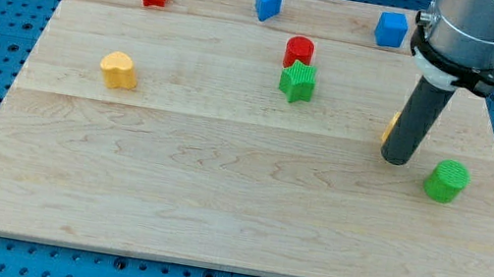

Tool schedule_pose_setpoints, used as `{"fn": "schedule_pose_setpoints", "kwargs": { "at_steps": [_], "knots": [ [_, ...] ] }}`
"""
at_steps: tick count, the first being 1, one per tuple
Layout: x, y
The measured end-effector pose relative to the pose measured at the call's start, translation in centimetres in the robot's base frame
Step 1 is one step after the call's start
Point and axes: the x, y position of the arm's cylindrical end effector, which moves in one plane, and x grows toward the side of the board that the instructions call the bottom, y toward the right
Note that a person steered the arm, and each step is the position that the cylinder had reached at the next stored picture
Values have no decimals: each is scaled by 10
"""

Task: Move the red circle vertical below the heart

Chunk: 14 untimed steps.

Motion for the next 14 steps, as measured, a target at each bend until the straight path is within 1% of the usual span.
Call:
{"fn": "schedule_pose_setpoints", "kwargs": {
  "at_steps": [4,5,6,7,8,9,10,11,12,13,14],
  "knots": [
    [3,-10],
    [51,-26],
    [90,16],
    [86,99],
    [0,153],
    [-102,112],
    [-166,15],
    [-156,-50],
    [-148,-101],
    [-148,-104],
    [-134,-134]
  ]
}}
